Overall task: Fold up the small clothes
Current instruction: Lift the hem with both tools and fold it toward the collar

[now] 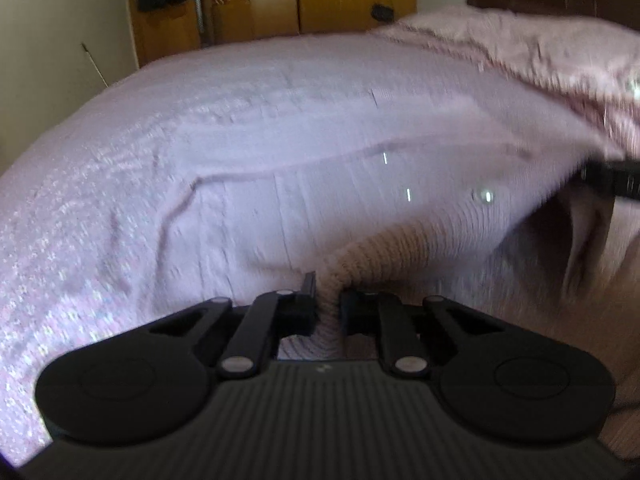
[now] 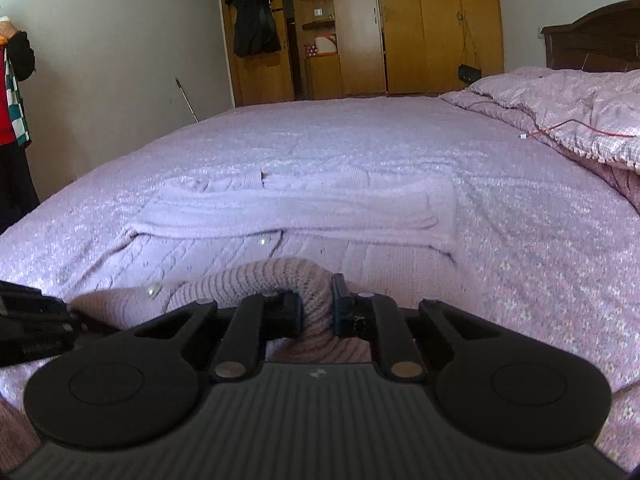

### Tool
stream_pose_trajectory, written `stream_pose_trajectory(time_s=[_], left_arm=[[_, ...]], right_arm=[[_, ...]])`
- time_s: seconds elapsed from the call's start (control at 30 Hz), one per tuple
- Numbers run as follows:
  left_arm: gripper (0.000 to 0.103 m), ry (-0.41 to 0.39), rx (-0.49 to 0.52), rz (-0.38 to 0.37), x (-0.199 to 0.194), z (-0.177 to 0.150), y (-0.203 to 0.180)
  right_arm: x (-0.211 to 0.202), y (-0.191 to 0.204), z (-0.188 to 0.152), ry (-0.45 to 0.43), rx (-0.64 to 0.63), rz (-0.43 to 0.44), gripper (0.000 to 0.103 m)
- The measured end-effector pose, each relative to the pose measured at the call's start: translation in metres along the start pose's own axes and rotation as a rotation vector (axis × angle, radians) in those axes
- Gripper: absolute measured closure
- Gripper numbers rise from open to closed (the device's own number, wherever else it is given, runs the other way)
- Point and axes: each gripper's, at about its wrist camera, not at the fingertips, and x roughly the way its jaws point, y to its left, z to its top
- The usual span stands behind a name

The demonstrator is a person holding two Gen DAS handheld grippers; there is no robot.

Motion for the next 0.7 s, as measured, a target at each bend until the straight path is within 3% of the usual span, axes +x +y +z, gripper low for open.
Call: stream_pose_trajectory(time_s=[0.37, 0.7], left_arm=[[0.091, -0.138, -0.07, -0.022, -0.017, 0.069, 0.01], [0.091, -0.225, -0.029, -0.014, 0.027, 0.141, 0.026]], right_arm=[[0.002, -0.001, 0.056, -0.119, -0.027, 0.013, 0.089], [0.07, -0.012, 0.121, -0.157, -0.059, -0.005, 0.089]])
